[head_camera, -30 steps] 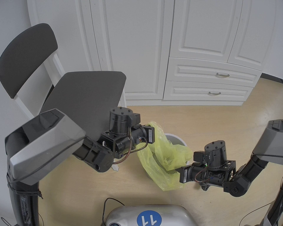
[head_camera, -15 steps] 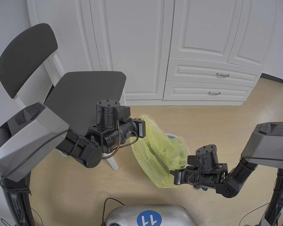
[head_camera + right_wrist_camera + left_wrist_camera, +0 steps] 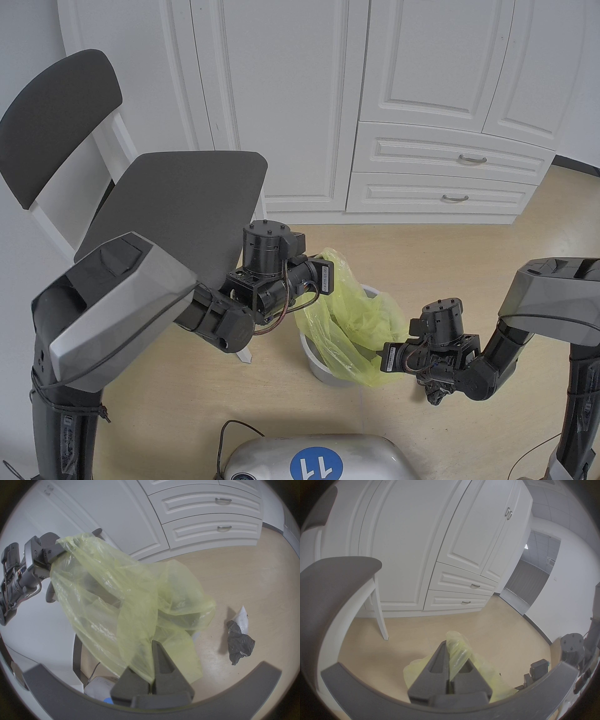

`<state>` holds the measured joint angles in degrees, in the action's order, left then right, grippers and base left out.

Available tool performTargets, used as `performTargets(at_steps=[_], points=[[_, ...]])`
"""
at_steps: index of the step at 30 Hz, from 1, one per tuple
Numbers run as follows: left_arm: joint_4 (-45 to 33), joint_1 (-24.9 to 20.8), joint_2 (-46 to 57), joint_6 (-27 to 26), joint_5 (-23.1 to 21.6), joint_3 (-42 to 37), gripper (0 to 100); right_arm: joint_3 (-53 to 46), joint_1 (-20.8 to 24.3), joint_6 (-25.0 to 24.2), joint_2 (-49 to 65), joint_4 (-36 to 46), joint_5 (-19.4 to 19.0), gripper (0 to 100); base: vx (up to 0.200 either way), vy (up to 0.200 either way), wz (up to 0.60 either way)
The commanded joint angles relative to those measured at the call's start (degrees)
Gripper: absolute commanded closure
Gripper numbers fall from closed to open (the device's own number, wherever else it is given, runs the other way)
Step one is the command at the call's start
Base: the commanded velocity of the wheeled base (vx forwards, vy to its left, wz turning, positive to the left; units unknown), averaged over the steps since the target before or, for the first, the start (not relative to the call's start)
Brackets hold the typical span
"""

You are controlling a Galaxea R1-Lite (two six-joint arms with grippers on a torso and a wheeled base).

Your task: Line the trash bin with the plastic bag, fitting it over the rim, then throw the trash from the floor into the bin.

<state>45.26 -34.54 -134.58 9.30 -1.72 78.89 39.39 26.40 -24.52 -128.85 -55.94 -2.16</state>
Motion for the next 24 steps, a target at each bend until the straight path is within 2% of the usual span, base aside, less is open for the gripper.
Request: performTargets(at_steps=[1,9,16,21,24], points=[[-0.8,0.7,-5.8,0.2,0.2,5.0,100,2.8,-0.7,-1.8,-4.0,-0.3,0.0,100,0.000,0.000,0.00],[-0.8,0.7,-9.6,0.5,2.6,8.7,100,4.9,-2.4,-6.2,-2.5,-3.7,0.7,100,0.000,0.000,0.00],[-3.8,1.0,-8.8,0.5,2.9,9.4,100,4.7,-4.3,-6.2,-0.5,-4.8,0.3,100,0.000,0.000,0.00],[-7.7,1.4,-6.7,0.1,6.5,10.8,100,4.5,-4.3,-5.9,2.0,-4.2,0.1,100,0.000,0.000,0.00],[-8.0,1.0,-5.4,0.1,7.1,10.7,100,3.9,-4.5,-5.4,3.2,-3.6,0.1,100,0.000,0.000,0.00]])
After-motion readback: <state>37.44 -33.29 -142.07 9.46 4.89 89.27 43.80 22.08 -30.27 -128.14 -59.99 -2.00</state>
